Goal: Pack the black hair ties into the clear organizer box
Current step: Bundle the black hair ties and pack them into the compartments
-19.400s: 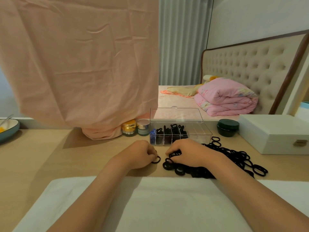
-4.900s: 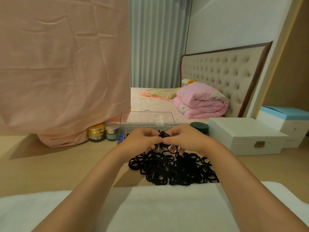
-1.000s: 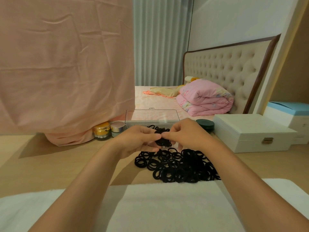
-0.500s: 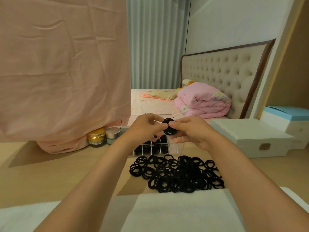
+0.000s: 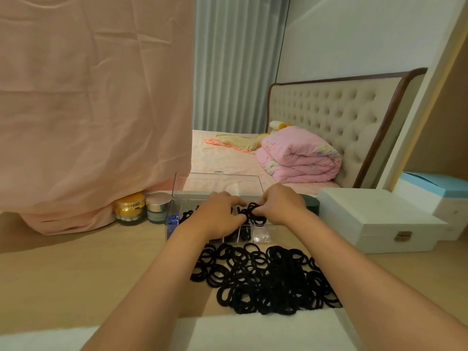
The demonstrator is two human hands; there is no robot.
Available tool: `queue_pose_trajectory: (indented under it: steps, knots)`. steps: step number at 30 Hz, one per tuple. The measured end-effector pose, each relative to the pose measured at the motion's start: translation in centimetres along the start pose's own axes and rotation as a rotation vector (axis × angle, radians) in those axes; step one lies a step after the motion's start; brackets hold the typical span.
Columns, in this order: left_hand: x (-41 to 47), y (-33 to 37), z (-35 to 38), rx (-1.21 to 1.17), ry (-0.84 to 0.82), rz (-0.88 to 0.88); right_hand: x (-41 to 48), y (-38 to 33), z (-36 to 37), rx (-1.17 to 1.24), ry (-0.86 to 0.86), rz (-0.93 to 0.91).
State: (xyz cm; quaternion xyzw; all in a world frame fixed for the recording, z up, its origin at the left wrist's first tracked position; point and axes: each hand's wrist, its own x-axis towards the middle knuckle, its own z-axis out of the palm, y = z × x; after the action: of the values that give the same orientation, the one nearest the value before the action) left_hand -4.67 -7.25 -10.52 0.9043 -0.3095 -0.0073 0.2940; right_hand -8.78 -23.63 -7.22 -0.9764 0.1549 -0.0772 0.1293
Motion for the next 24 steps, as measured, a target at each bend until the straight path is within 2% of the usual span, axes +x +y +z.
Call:
queue_pose_trajectory:
  steps: [6,8,11,14,16,18,19,21,23,24]
  knots:
    - [-0.1,0.2,0.7,0.065,0.037,0.105,0.2,-0.6,0.8,-0.301,-0.154,-0.101]
    - [-0.2,0.3,1.0,0.094,0.024,0.129,0.5,-0.3,0.3,-0.213,-0.251,-0.140]
    - [-0.2,0.4,1.2,0.159,0.000,0.127,0.2,0.6,-1.4,0.040,-0.349,-0.169]
    - [-0.2,0.5,1.2,0.197,-0.025,0.113,-0.2,1.6,-2.5,0.106,-0.265,-0.175]
    - [-0.2,0.6,1.2,0.215,-0.035,0.110,-0.9,2.0,-2.5,0.105,-0.160,-0.210]
    - [-0.2,0.7,1.0,0.187,-0.019,0.108,-1.9,2.1,-2.2,0.122,-0.126,-0.270]
    - [-0.2,0.7,0.9,0.166,-0.003,0.111,-2.4,2.1,-1.9,0.095,-0.136,-0.310]
    - [-0.3,0.8,0.7,0.154,0.015,0.136,-3.1,1.9,-1.1,-0.107,-0.173,-0.395]
    - [-0.4,1.0,0.7,0.189,0.002,0.153,-3.2,1.7,-0.3,-0.303,-0.216,-0.423]
    - [-0.5,1.0,0.8,0.208,-0.005,0.158,-3.2,1.8,-0.1,-0.319,-0.223,-0.426]
